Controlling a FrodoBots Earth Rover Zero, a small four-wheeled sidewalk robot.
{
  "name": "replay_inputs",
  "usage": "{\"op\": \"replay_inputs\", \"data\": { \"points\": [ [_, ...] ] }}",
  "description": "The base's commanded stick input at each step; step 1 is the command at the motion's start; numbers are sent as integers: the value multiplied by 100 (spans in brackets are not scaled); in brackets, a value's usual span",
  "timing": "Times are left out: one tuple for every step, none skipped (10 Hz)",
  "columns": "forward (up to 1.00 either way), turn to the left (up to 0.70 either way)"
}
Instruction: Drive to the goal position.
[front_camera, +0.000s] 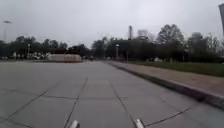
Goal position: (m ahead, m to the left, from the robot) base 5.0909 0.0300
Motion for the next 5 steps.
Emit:
{"op": "replay_inputs", "data": {
  "points": [
    [70,-2],
    [70,-2],
    [70,-2],
    [70,3],
    [70,23]
  ]
}}
